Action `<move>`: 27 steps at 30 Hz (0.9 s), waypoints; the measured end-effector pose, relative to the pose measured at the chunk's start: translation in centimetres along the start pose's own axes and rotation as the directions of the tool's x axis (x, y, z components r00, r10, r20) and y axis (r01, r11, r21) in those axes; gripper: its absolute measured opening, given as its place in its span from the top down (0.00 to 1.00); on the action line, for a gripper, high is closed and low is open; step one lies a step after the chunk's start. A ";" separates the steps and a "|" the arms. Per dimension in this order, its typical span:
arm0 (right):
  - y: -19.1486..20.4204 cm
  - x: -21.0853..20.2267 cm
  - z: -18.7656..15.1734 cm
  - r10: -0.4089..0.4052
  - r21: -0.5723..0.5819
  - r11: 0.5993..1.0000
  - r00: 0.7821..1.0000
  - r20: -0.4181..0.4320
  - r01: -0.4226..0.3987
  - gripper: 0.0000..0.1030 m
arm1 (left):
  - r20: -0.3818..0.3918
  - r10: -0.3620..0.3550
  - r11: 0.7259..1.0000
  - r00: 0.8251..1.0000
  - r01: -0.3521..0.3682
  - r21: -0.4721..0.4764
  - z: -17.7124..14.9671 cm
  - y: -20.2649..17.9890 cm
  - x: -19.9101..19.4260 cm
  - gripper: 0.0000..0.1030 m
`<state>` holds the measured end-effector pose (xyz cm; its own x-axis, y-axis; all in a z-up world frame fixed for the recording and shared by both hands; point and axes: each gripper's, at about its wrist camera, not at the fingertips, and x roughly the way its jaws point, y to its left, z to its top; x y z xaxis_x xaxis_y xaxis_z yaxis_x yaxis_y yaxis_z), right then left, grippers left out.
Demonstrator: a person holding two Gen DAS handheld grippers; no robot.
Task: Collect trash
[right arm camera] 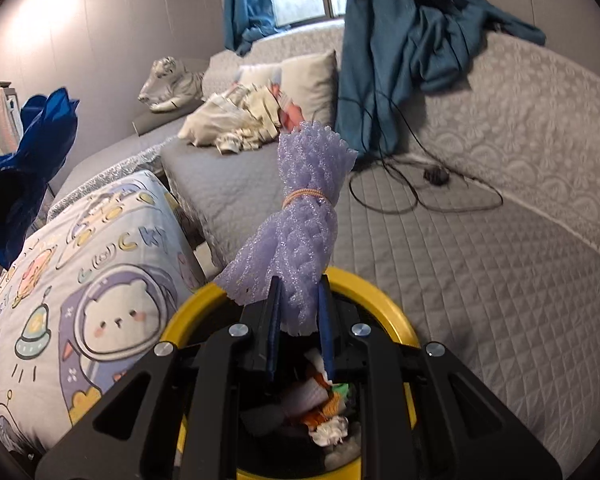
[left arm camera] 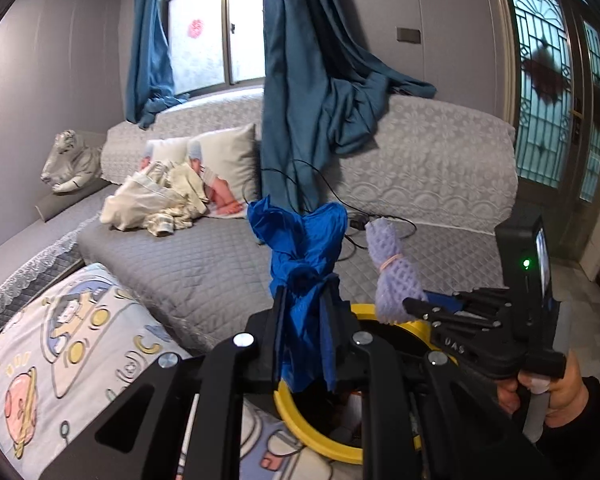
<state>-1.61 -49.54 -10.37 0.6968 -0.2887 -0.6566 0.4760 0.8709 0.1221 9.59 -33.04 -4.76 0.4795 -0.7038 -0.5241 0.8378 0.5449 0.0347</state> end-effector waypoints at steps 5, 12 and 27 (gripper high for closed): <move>-1.0 1.6 -1.0 -0.011 0.019 1.000 0.999 -0.051 0.012 0.84 | -0.035 -0.020 1.000 0.999 0.020 -0.014 -0.3 -0.9 2.3 0.83; -2.5 2.7 -1.2 -0.021 0.065 0.998 0.996 -0.086 0.027 0.63 | -0.048 -0.011 1.000 0.999 0.010 -0.027 -0.8 -1.2 3.9 0.55; -1.1 -0.6 1.9 -0.089 0.055 0.995 0.995 0.037 0.087 0.63 | 0.020 0.095 0.985 0.995 -0.091 -0.145 -1.2 4.9 -1.0 0.54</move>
<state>-1.50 -51.11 -8.71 0.6710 -0.3793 -0.6371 0.5635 0.8193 0.1057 12.92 -29.06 -5.10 0.5621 -0.6579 -0.5012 0.7438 0.6671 -0.0416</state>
